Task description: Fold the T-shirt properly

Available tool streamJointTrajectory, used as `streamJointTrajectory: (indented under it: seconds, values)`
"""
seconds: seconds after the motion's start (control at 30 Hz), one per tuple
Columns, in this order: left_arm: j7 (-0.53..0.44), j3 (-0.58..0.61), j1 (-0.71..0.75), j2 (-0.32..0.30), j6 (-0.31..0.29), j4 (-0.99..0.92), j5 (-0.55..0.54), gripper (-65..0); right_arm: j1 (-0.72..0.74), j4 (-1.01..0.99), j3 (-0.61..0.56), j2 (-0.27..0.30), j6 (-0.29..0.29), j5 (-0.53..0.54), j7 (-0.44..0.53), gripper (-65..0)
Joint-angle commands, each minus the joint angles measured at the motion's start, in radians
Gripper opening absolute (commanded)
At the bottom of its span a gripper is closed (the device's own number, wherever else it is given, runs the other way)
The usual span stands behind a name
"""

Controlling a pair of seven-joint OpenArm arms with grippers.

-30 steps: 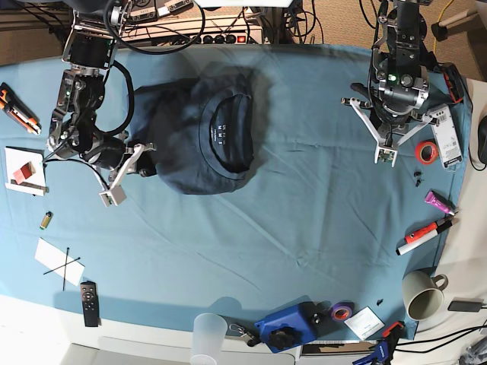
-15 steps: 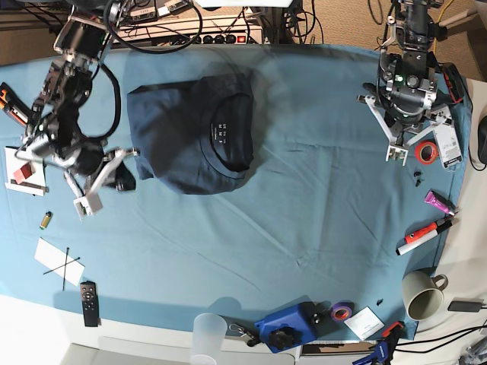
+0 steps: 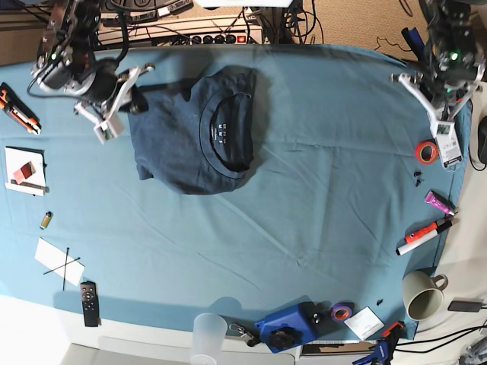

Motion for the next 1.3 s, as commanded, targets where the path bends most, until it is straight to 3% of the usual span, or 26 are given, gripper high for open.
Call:
streamJointTrajectory:
  seconds: [0.0, 0.27, 0.6, 0.8, 1.0, 1.13, 1.27]
  values:
    - [-0.006, -0.023, 0.024, -0.011, 0.002, 0.035, -0.019, -65.0, -0.023, 0.028, 0.005, 0.011, 0.002, 0.012, 0.010, -65.0]
    - [-0.029, -0.048, 0.219, 0.002, 0.002, 0.075, -0.085, -65.0, -0.208, 0.060, 0.005, 0.011, -0.002, 0.016, -0.031, -65.0]
    - [-0.124, -0.048, 0.452, 0.096, -0.006, 0.061, -0.084, -65.0, -0.431, 0.057, 0.005, 0.011, -0.001, 0.006, -0.024, -65.0]
    - [-0.150, -0.047, 0.513, 0.158, -0.080, -0.008, -0.085, -65.0, -0.538, 0.044, 0.005, 0.011, 0.000, -0.076, 0.027, -65.0]
    - [-0.189, -0.047, 0.514, 0.209, -0.087, -0.139, -0.085, -65.0, -0.559, -0.078, 0.004, 0.011, 0.018, -0.101, 0.035, -65.0]
    - [-0.225, -0.033, 0.492, 0.210, -0.135, -0.257, -0.085, -65.0, -0.525, -0.235, 0.004, 0.011, 0.069, -0.101, 0.044, -65.0]
    - [-0.245, 0.016, 0.426, 0.210, -0.137, -0.405, -0.056, -65.0, -0.444, -0.416, 0.004, 0.011, 0.088, -0.101, 0.044, -65.0]
